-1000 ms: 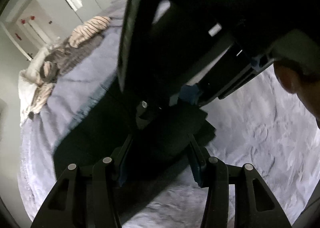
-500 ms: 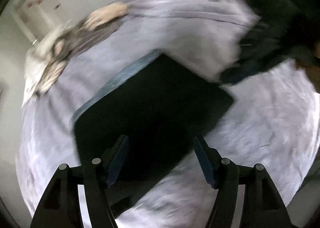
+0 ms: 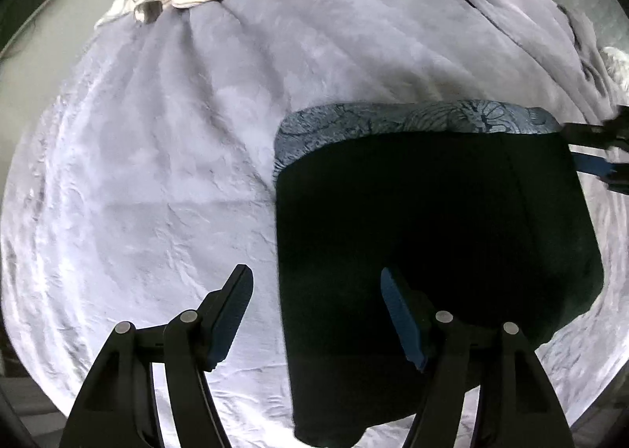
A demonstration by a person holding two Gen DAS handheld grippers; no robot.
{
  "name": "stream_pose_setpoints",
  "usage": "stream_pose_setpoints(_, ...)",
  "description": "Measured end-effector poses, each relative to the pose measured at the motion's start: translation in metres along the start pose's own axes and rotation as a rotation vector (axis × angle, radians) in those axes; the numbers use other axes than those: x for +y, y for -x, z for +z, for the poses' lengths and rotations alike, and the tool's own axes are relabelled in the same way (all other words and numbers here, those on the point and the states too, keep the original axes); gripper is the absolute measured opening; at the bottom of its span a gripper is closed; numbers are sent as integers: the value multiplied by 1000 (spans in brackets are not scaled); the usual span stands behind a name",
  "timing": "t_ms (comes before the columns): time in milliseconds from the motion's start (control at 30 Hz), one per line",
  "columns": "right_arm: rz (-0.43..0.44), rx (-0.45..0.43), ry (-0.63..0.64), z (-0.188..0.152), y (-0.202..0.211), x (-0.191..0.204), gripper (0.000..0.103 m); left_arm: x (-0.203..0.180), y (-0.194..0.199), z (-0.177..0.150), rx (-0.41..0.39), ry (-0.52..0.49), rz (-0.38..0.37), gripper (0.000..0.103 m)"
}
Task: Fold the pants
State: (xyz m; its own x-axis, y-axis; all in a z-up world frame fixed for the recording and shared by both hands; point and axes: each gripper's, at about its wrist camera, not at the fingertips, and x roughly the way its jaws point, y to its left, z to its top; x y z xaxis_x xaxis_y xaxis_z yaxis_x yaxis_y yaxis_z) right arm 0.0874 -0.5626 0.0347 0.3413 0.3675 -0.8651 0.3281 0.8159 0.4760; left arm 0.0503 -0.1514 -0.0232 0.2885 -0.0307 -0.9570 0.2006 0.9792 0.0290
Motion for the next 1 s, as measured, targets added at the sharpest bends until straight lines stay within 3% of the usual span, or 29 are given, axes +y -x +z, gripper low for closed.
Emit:
stream_pose_setpoints(33, -38, 27, 5, 3, -10, 0, 22, -2, 0, -3, 3, 4, -16, 69)
stream_pose_setpoints(133, -123, 60, 40, -4, -21, 3, 17, -4, -3, -8, 20, 7, -53, 70)
stream_pose_setpoints(233, -179, 70, 74, -17, -23, 0, 12, -8, -3, -14, 25, -8, -46, 76)
stream_pose_setpoints(467, -195, 56, 53, -42, 10, -11, 21, -2, 13, -17, 52, -27, -40, 76)
stream_pose_setpoints(600, -184, 49, 77, -77, 29, -5, 25, 0, 14, -30, 67, -38, -25, 76)
stream_pose_setpoints(767, -272, 65, 135, -114, 18, 1, 26, -9, 10, -40, 74, -53, 19, 76)
stream_pose_setpoints(1000, -256, 88, 80, -116, 20, -10, 27, -16, 13, -36, 106, -40, 47, 77)
